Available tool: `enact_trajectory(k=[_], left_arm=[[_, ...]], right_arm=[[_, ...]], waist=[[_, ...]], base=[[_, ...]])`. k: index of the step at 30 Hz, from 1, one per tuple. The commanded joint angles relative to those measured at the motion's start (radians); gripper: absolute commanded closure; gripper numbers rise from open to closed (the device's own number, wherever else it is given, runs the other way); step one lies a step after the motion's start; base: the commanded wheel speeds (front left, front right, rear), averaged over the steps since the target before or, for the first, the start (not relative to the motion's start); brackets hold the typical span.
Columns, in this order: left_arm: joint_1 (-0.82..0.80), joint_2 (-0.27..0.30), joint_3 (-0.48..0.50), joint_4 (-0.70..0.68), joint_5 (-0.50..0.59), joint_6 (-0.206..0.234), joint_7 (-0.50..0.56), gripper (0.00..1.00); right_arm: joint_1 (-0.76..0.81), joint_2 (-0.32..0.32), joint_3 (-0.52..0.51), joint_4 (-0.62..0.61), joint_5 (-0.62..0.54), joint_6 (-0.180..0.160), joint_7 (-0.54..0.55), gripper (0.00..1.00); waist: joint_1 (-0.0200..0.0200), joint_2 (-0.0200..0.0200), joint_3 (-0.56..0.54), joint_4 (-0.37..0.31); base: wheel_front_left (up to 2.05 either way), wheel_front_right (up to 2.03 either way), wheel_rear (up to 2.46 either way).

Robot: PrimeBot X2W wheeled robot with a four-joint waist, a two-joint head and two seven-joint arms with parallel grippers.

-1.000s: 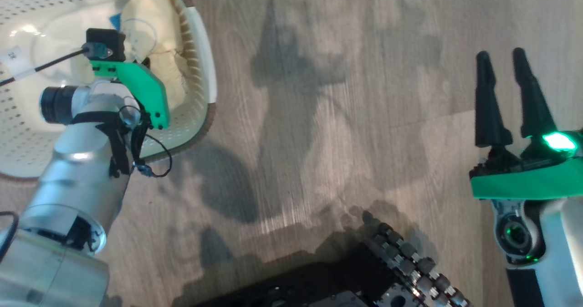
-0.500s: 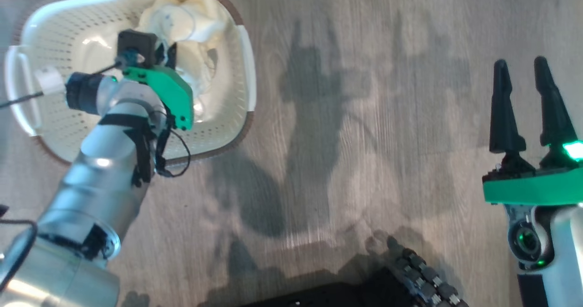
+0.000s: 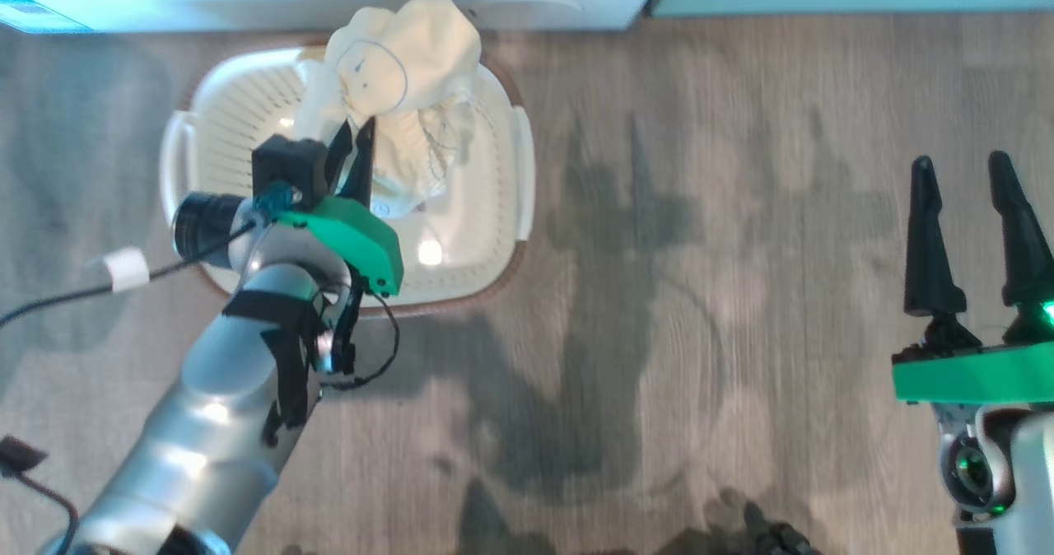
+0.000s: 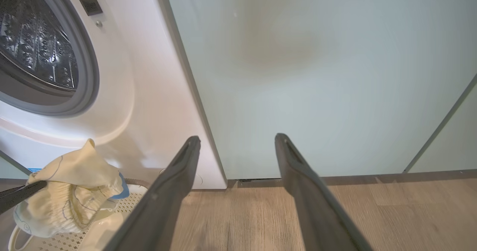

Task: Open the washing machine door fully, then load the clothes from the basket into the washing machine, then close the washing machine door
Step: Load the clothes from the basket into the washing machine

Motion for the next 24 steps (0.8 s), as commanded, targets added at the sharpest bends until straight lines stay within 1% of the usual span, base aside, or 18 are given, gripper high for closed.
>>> enact_trajectory(k=[1,3,7,15,17,24], left_arm=[[0.028,0.035,0.047,-0.067,0.011,0.013,-0.012,1.00],[0.064,0.044,0.061,-0.121,0.023,0.029,-0.012,1.00],[0.145,0.051,0.094,-0.214,0.026,0.046,-0.012,1.00],[0.288,0.077,0.127,-0.378,0.040,0.081,-0.012,1.00],[0.305,0.080,0.131,-0.395,0.037,0.084,-0.012,1.00],[0.411,0.109,0.146,-0.491,0.027,0.118,0.011,1.00]], right_arm=[[0.029,-0.021,0.004,-0.023,-0.011,-0.003,-0.009,0.00],[0.037,-0.028,0.000,-0.018,-0.017,-0.003,-0.009,0.00],[0.053,-0.039,0.000,-0.017,-0.027,-0.003,-0.005,0.00],[0.098,-0.057,-0.001,-0.036,-0.045,-0.003,0.040,0.00],[0.105,-0.058,-0.002,-0.039,-0.046,-0.003,0.046,0.00],[0.164,-0.055,0.000,-0.079,-0.054,-0.003,0.090,0.00]], waist=[[0.0001,-0.0001,-0.059,0.042],[0.0001,-0.0001,-0.089,0.055],[0.0001,-0.0001,-0.164,0.081],[0.0001,-0.0001,-0.303,0.125],[0.0001,-0.0001,-0.320,0.130],[0.0001,-0.0001,-0.417,0.166]], base=[[0.00,0.00,0.00],[0.00,0.00,0.00],[0.00,0.00,0.00],[0.00,0.00,0.00],[0.00,0.00,0.00],[0.00,0.00,0.00]])
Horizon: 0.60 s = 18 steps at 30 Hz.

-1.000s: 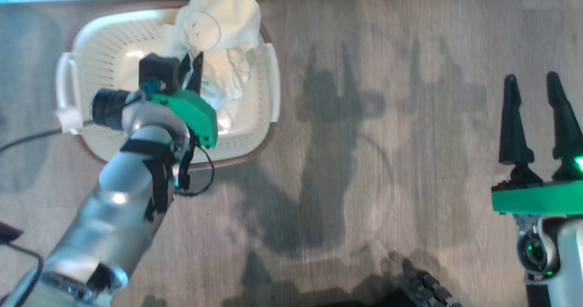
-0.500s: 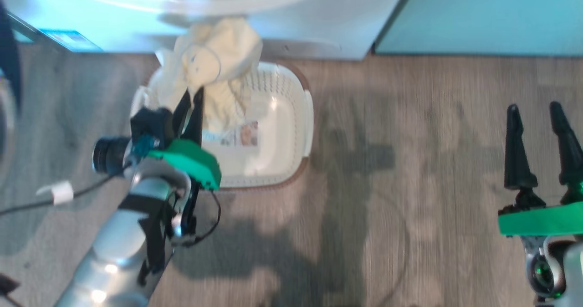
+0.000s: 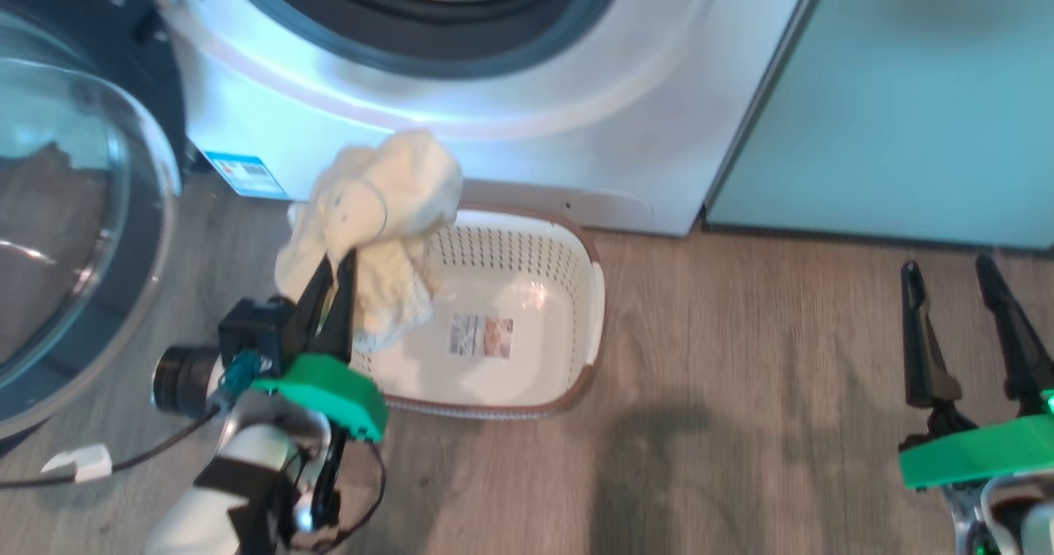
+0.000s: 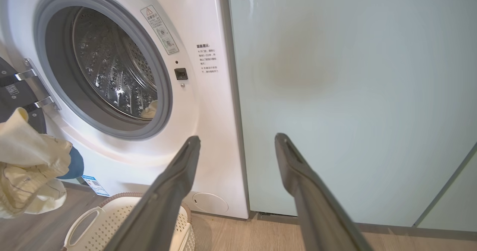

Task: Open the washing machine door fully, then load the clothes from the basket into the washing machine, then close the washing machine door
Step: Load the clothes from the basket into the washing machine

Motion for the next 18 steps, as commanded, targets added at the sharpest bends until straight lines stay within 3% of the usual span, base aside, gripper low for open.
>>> enact_trajectory(k=[1,18], left_arm=[[-0.014,0.039,0.050,-0.040,-0.007,0.008,0.003,1.00],[0.157,0.098,0.081,-0.205,-0.029,0.068,0.070,1.00]], right_arm=[[-0.002,-0.011,0.018,-0.040,-0.009,-0.003,0.005,0.00],[0.134,0.020,-0.013,-0.107,-0.023,-0.003,0.076,0.00]], waist=[[0.0002,-0.0001,-0.039,0.023],[0.0002,-0.0001,-0.175,0.063]], base=[[0.00,0.00,0.00],[0.00,0.00,0.00]])
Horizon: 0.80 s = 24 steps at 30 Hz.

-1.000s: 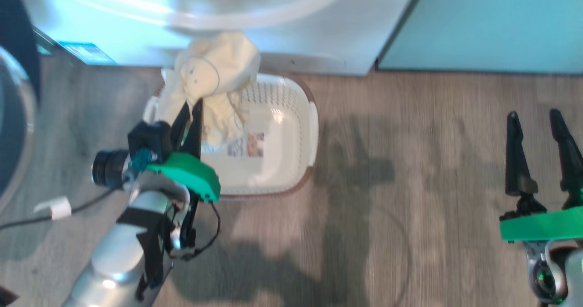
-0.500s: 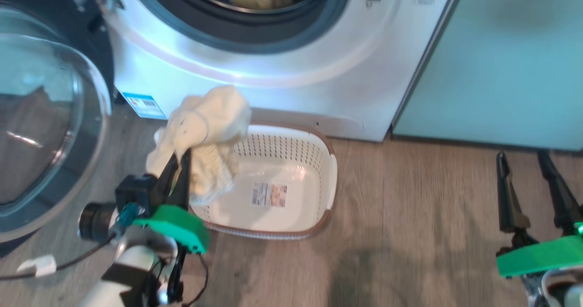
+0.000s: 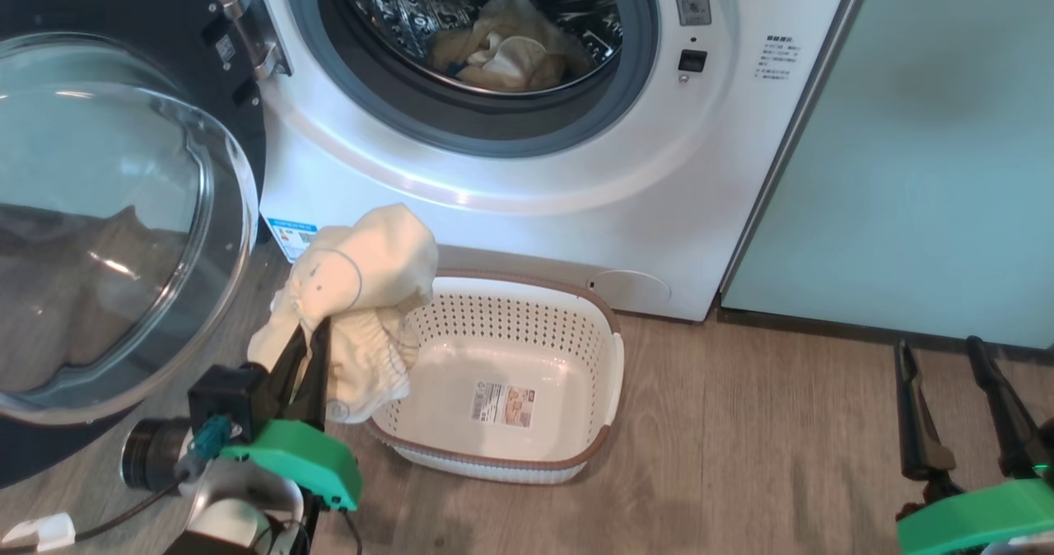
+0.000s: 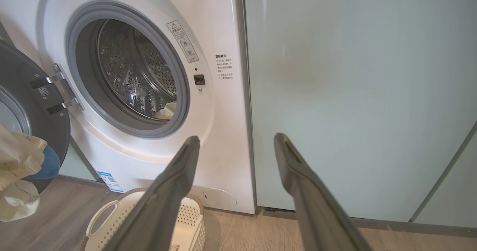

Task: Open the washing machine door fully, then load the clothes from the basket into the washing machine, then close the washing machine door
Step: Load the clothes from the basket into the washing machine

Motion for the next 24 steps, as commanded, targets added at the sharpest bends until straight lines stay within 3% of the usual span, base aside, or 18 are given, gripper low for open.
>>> enact_trajectory(k=[1,24], left_arm=[[-0.028,0.033,0.055,-0.042,-0.004,0.009,0.002,1.00],[-0.046,0.027,0.051,-0.052,-0.029,0.009,0.000,1.00]], right_arm=[[-0.015,-0.005,0.016,-0.046,-0.006,-0.003,0.007,0.00],[-0.020,0.007,0.030,-0.074,0.000,-0.003,0.019,0.00]], waist=[[0.0001,-0.0001,-0.010,0.002],[0.0001,-0.0001,0.036,-0.037]], base=[[0.00,0.00,0.00],[0.00,0.00,0.00]])
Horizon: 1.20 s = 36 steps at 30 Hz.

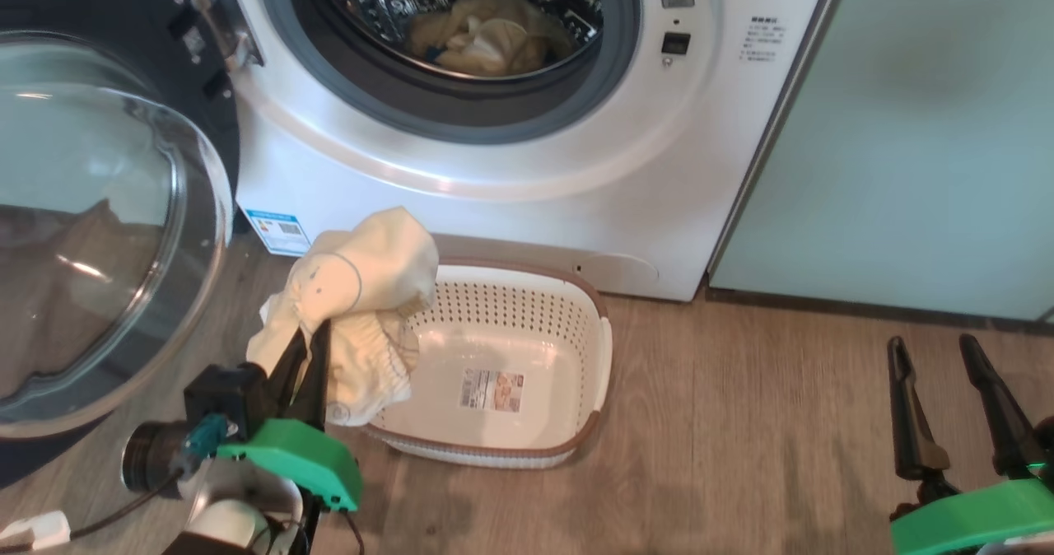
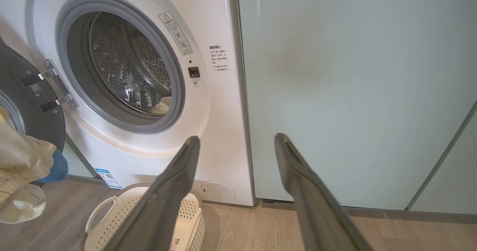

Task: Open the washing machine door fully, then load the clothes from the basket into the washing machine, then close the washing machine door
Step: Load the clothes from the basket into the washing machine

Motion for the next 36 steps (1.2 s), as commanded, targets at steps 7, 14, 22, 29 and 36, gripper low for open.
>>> enact_trajectory(k=[7,14,22,29,36], left_arm=[[-0.144,0.008,0.050,0.020,-0.013,-0.017,-0.025,1.00],[-0.256,0.016,0.065,0.075,-0.016,-0.035,-0.029,1.00],[-0.405,0.045,0.094,0.143,-0.025,-0.056,-0.015,1.00],[-0.556,0.092,0.121,0.197,-0.028,-0.081,0.014,1.00],[-0.726,0.170,0.150,0.262,-0.039,-0.115,0.089,1.00]], right_arm=[[-0.068,-0.005,0.033,-0.038,0.011,-0.003,-0.017,0.00],[-0.112,-0.004,0.042,-0.024,0.026,-0.003,-0.049,0.00],[-0.170,-0.004,0.053,0.010,0.065,-0.003,-0.103,0.00],[-0.220,-0.004,0.075,0.048,0.107,-0.003,-0.150,0.00],[-0.272,-0.004,0.106,0.093,0.155,-0.003,-0.183,0.00]], waist=[[0.0000,0.0000,0.091,-0.050],[0.0000,0.0000,0.193,-0.110],[0.0000,0.0000,0.315,-0.178],[0.0000,0.0000,0.428,-0.240],[0.0000,0.0000,0.526,-0.292]], base=[[0.00,0.00,0.00],[0.00,0.00,0.00],[0.00,0.00,0.00],[0.00,0.00,0.00],[0.00,0.00,0.00]])
